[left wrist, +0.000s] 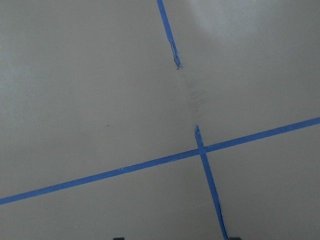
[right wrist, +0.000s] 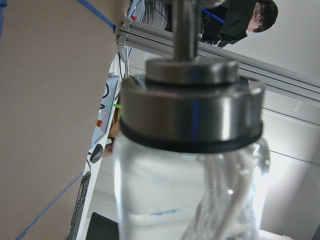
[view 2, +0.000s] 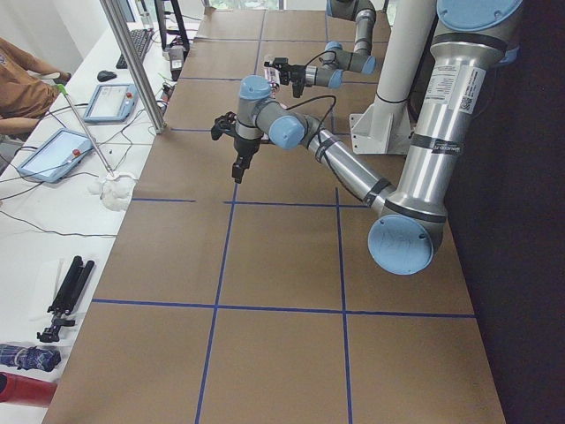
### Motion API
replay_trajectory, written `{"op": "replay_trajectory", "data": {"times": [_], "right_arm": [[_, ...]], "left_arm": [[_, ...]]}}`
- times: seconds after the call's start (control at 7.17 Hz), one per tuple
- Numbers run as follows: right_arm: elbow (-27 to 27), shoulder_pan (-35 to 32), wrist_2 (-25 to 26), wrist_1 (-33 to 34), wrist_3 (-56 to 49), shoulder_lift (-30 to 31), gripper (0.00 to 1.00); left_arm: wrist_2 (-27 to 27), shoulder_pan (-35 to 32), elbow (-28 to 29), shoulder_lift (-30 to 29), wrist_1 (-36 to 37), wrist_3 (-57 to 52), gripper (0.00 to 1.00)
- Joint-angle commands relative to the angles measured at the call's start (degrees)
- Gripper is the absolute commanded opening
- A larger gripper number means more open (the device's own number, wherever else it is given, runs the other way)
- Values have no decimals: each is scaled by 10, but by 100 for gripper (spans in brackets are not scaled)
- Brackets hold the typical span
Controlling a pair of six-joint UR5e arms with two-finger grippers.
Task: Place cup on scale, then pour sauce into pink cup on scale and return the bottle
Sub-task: 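Tip the bottle upright and move it back with the right gripper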
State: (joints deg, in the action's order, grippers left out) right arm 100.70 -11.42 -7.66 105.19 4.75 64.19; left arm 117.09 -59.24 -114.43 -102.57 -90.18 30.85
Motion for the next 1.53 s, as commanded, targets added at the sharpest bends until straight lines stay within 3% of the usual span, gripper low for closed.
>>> {"op": "replay_trajectory", "data": {"times": [0.0,0.42,1.39], "right_arm": [[13,1,-5,-1,1,6,0],[26,2,-7,-8,28,28,0],[29,22,-66,-16,365,27,0]], "left_arm": [[1,0,0,-1,0,0,76],[1,0,-1,-3,0,1,76],[1,1,-2,-5,0,1,76]]}}
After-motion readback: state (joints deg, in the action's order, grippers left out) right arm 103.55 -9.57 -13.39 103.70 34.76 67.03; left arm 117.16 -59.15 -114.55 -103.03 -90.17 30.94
